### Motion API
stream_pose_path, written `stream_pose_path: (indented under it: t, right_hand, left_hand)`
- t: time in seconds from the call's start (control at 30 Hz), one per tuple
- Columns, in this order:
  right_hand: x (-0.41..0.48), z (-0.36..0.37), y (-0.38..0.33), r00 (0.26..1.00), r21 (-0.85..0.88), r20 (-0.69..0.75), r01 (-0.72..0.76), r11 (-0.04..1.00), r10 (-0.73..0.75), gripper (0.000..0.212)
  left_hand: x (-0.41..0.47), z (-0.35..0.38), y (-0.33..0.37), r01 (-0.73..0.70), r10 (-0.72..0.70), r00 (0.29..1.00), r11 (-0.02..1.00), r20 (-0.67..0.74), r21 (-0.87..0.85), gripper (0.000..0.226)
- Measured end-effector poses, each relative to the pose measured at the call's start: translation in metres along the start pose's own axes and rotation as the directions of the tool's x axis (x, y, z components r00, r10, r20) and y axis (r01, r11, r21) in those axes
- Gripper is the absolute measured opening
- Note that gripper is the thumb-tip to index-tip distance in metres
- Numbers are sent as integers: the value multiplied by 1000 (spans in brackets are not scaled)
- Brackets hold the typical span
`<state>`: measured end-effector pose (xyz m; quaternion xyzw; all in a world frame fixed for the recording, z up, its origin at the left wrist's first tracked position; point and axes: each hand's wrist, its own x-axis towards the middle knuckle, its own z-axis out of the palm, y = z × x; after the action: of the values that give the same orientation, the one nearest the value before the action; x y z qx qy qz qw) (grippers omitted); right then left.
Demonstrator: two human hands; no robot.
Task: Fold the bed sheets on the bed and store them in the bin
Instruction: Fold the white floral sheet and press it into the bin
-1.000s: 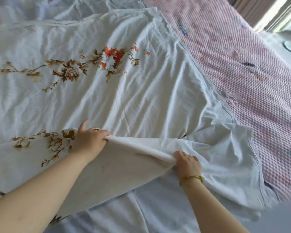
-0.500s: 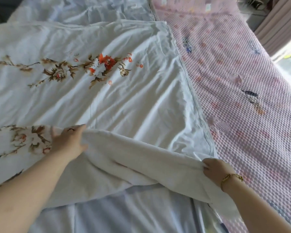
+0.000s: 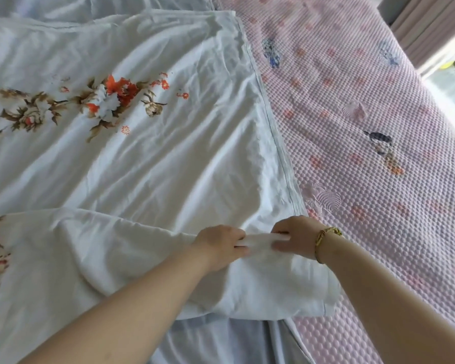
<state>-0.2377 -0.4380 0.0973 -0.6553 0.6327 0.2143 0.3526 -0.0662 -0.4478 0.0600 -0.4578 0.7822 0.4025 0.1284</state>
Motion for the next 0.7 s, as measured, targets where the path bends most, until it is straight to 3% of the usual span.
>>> stream_pose_path:
  t: [0.1, 0.17, 0.2, 0.27, 0.33, 0.4, 0.5, 0.6, 0.7]
  right_hand:
    - [-1, 5, 28, 982, -98, 162, -82, 992, 97, 22]
    - [-1, 3, 45, 975, -16, 166, -144, 989, 145, 27]
    - [1, -3, 53, 982, 89, 111, -161, 983, 151, 29]
    - [5, -20, 64, 972, 352, -141, -128, 927, 188, 30]
    - [13, -35, 71, 873, 621, -384, 2, 784, 302, 35]
    - [22, -39, 77, 811, 784, -444, 146, 604, 381, 40]
    - [36, -12, 82, 852, 791, -351, 47, 610, 389, 42]
    - [47, 33, 88, 908, 812, -154, -107, 573, 389, 51]
    - [52, 59, 87, 892, 833, -79, -187, 520, 446, 55]
  left_hand:
    - [7, -7, -7, 5, -5, 1000, 1000, 11, -2, 25]
    - [11, -23, -8, 6, -6, 999, 1000, -47, -12, 24]
    - [15, -34, -8, 2, -3, 995, 1000, -104, -15, 21]
    - [25, -56, -7, -1, 1, 961, 1000, -276, 3, 22]
    - [39, -74, -12, 55, -41, 866, 998, -499, 13, 34]
    - [54, -82, -25, 155, -80, 768, 986, -636, 64, 46]
    - [71, -70, -47, 319, -197, 827, 936, -527, 150, 62]
    - [81, -40, -57, 339, -273, 909, 924, -316, 176, 70]
    - [89, -19, -61, 336, -305, 930, 931, -204, 144, 71]
